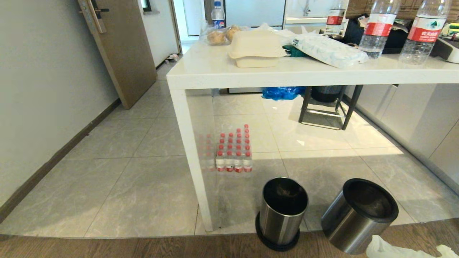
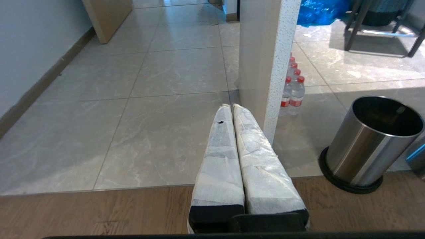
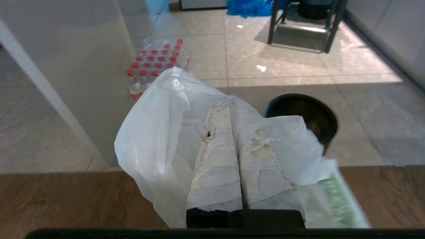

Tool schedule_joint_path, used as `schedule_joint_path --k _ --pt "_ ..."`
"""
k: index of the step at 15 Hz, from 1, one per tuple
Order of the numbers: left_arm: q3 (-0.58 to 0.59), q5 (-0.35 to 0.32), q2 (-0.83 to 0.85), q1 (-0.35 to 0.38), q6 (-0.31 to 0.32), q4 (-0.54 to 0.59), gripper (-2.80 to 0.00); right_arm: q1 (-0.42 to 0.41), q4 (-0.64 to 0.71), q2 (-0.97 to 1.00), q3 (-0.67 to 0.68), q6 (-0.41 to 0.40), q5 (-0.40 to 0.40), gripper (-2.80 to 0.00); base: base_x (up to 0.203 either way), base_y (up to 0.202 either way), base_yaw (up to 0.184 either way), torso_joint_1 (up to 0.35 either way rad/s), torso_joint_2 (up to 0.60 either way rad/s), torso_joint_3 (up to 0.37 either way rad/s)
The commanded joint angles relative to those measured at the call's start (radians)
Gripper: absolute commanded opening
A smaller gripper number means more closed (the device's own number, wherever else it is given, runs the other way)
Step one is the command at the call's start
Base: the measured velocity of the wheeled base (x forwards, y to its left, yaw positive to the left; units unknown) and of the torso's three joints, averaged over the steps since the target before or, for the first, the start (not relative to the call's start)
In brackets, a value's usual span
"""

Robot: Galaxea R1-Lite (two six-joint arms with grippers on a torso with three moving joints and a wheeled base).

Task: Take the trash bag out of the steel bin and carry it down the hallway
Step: Put the trash bag at the door

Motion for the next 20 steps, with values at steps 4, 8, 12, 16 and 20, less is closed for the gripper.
schedule_joint_path --k 4,8,12,16,20 --pt "0.001 0.000 0.000 0.000 -0.008 -0.001 -2.80 0.000 -0.001 0.000 0.000 0.000 0.000 -2.80 0.000 0.181 0.002 0.002 0.00 0.001" --pt "0.001 0.000 0.000 0.000 -0.008 -0.001 -2.80 0.000 -0.001 0.000 0.000 0.000 0.000 -2.80 0.000 0.192 -0.001 0.003 0.00 0.004" --pt "0.001 0.000 0.000 0.000 -0.008 -0.001 -2.80 0.000 -0.001 0.000 0.000 0.000 0.000 -2.80 0.000 0.188 0.000 0.002 0.00 0.001" --pt "0.001 0.000 0.000 0.000 -0.008 -0.001 -2.80 0.000 -0.001 0.000 0.000 0.000 0.000 -2.80 0.000 0.193 0.000 0.001 0.00 0.002" --pt "0.001 0.000 0.000 0.000 -0.009 -0.001 -2.80 0.000 -0.001 0.000 0.000 0.000 0.000 -2.80 0.000 0.193 0.000 0.002 0.00 0.005"
